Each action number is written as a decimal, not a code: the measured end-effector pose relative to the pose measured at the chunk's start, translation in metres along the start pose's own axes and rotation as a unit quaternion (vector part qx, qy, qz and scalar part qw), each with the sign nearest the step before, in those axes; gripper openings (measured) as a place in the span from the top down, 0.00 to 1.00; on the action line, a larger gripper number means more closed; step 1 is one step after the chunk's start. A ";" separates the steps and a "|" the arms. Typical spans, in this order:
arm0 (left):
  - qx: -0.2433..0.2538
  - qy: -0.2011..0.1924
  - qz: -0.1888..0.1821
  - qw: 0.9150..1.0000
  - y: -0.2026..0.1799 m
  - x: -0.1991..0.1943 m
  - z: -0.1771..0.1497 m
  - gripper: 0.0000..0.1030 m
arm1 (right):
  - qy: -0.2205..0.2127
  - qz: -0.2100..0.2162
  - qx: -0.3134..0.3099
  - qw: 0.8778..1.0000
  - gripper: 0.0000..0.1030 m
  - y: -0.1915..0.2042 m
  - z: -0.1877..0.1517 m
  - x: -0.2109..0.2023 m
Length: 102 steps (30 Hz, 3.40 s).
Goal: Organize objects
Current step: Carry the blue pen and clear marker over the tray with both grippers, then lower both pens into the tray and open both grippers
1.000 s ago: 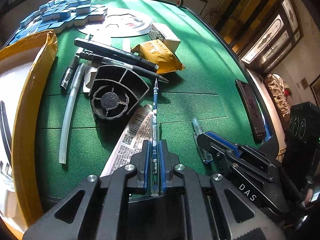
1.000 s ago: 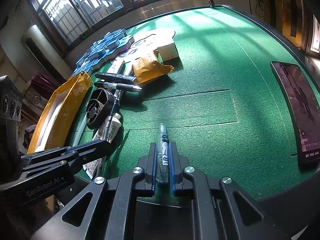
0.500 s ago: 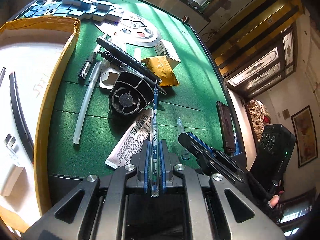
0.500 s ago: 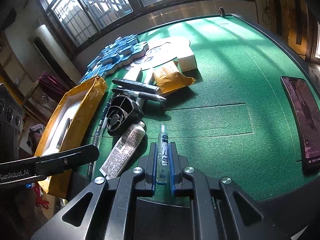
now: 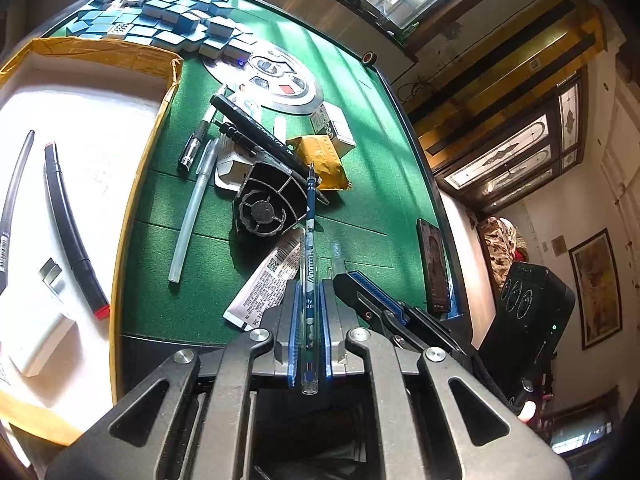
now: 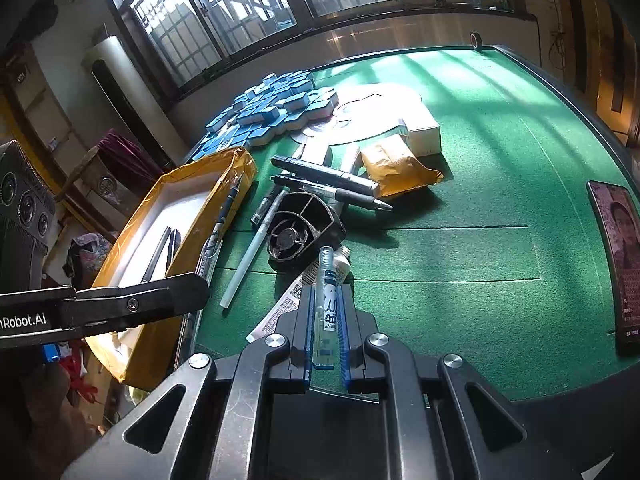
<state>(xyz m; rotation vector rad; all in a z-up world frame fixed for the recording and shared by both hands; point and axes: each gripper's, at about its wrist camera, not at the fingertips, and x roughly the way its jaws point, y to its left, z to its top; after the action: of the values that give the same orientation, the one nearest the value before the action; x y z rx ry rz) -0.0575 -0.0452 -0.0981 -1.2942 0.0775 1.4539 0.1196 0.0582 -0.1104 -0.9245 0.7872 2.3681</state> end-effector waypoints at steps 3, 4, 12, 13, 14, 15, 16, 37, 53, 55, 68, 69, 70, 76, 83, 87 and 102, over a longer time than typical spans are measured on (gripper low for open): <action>-0.003 -0.005 0.001 1.000 0.003 -0.005 0.001 0.93 | -0.002 0.005 -0.008 1.000 0.91 0.007 0.001 0.000; -0.005 -0.005 0.001 1.000 0.003 -0.007 0.002 0.93 | -0.002 0.008 -0.010 1.000 0.91 0.009 0.002 0.000; -0.013 -0.010 0.000 1.000 0.008 -0.015 0.002 0.93 | -0.002 0.023 -0.026 0.999 0.91 0.025 0.001 0.001; -0.013 -0.012 0.001 1.000 0.008 -0.017 0.002 0.93 | -0.001 0.024 -0.028 0.999 0.91 0.027 0.001 0.001; -0.014 -0.012 0.002 1.000 0.009 -0.018 0.002 0.93 | -0.001 0.025 -0.030 0.999 0.91 0.029 0.001 0.002; -0.015 -0.013 0.001 1.000 0.010 -0.019 0.002 0.93 | 0.000 0.026 -0.031 0.999 0.91 0.030 0.001 0.002; -0.016 -0.014 0.001 1.000 0.011 -0.020 0.003 0.93 | 0.001 0.027 -0.032 0.999 0.91 0.031 0.001 0.003; -0.062 -0.038 0.011 0.997 0.047 -0.045 0.008 0.93 | 0.011 0.044 -0.048 0.998 0.91 0.050 0.006 0.014; -0.130 -0.100 0.065 0.984 0.115 -0.093 0.019 0.93 | 0.035 0.085 -0.064 0.994 0.91 0.076 0.013 0.032; -0.137 -0.104 0.074 0.982 0.124 -0.096 0.021 0.93 | 0.038 0.091 -0.071 0.993 0.91 0.082 0.013 0.037; -0.164 -0.111 0.142 0.970 0.172 -0.097 0.036 0.93 | 0.061 0.121 -0.101 0.986 0.91 0.129 0.035 0.072; -0.163 -0.109 0.144 0.970 0.174 -0.097 0.038 0.93 | 0.065 0.121 -0.103 0.985 0.91 0.133 0.038 0.078; -0.162 -0.109 0.150 0.969 0.176 -0.098 0.040 0.93 | 0.069 0.122 -0.105 0.985 0.90 0.137 0.040 0.084; -0.152 -0.086 0.183 0.967 0.187 -0.086 0.048 0.93 | 0.092 0.100 -0.121 0.983 0.91 0.155 0.050 0.119; -0.145 -0.063 0.211 0.965 0.193 -0.073 0.047 0.93 | 0.106 0.054 -0.138 0.983 0.91 0.163 0.052 0.139; -0.142 -0.059 0.223 0.963 0.193 -0.070 0.045 0.93 | 0.109 0.018 -0.162 0.981 0.91 0.170 0.048 0.146; -0.169 -0.069 0.228 0.957 0.198 -0.073 0.037 0.81 | 0.097 0.027 -0.163 0.981 0.80 0.175 0.039 0.133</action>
<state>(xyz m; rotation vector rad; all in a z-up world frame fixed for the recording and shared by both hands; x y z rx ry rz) -0.2426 -0.1417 -0.1451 -1.5098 0.0358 2.0157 -0.0908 -0.0138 -0.1237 -1.2988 0.5054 2.5275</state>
